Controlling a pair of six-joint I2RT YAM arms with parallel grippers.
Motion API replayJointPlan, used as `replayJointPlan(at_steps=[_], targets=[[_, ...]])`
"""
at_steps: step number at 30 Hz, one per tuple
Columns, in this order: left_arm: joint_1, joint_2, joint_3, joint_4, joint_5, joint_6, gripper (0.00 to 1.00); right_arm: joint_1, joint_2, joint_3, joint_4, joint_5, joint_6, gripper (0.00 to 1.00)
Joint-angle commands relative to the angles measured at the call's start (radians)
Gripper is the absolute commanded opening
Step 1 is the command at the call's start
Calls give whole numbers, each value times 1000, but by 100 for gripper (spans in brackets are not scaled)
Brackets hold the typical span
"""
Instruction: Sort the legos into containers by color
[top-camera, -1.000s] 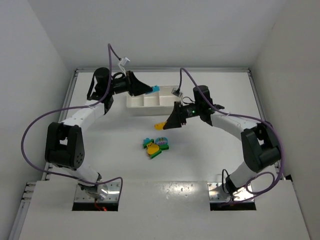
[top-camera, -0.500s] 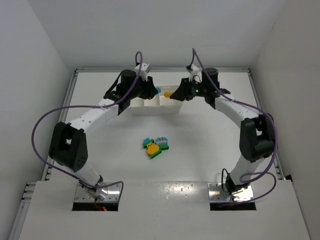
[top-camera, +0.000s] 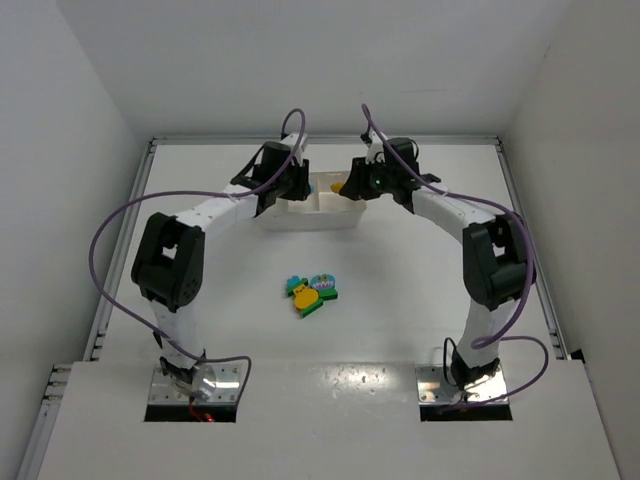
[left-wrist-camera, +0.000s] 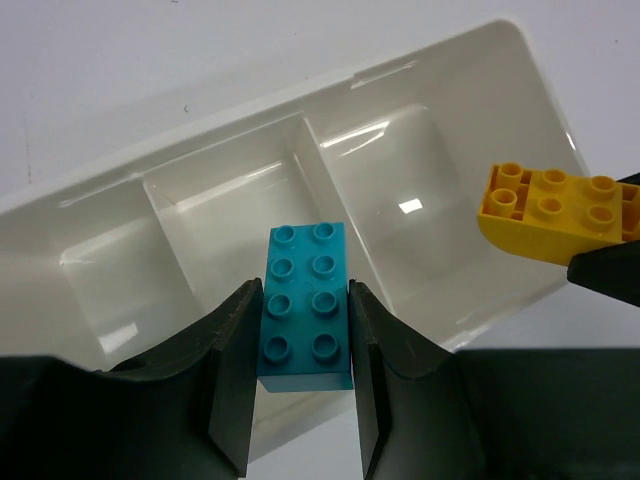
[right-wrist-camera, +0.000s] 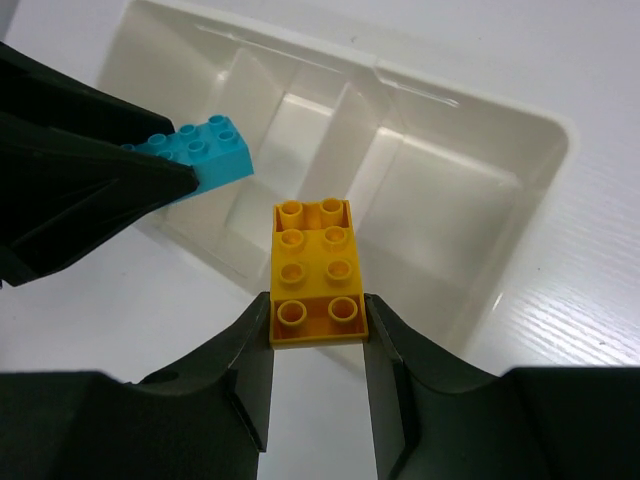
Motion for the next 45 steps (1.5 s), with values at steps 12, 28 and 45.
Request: replayJointPlan(at_steps=[12,28,45], targets=[[1,66,148,-9,-14,-28,75,1,96,80,61,58,-21,68],[83,-443,-177,-608,756,841,74,-21,-525,-402,-174,-250,-395,72],[-115,-347,-421,-541,673,1565,74,-128,-654,-547,-289,-181,-466,73]])
